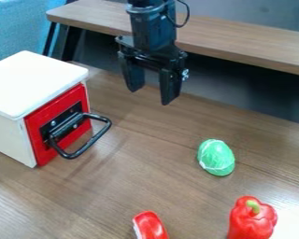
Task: Open the drawer
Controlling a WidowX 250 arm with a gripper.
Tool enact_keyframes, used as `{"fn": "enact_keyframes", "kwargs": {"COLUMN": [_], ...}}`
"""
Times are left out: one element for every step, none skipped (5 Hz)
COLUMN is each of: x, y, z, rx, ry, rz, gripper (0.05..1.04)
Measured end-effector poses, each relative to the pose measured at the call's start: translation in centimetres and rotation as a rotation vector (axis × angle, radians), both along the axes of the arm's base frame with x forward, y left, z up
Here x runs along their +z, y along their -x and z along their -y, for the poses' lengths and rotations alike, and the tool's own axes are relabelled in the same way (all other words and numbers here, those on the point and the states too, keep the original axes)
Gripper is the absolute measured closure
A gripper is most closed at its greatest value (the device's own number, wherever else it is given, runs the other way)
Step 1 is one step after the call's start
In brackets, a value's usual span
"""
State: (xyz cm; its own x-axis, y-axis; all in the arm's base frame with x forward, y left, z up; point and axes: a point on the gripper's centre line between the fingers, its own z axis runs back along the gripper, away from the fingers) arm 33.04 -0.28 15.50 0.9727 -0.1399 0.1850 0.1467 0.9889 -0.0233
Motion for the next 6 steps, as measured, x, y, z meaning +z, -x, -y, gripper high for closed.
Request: {"fn": "enact_keyframes", "kwargs": {"x": [-1.2, -3.4, -4.1, -4.9, -5.6, -5.8], "y": [0.0, -0.1, 0.4, 1.1, 1.5, 1.7], "z": [0.0, -0.6, -1.2, -2.0, -2.6, -3.7], "rx": [0.002, 0.008, 0.033, 0.087, 0.115, 0.153], "ry": [0.002, -0.012, -0.029, -0.072, -0.106, -0.129], "rz": [-0.038, -0.091, -0.114, -0.138, -0.146, -0.144], "gripper": [0.084, 0.084, 0.084, 0.084, 0.084, 0.084]}}
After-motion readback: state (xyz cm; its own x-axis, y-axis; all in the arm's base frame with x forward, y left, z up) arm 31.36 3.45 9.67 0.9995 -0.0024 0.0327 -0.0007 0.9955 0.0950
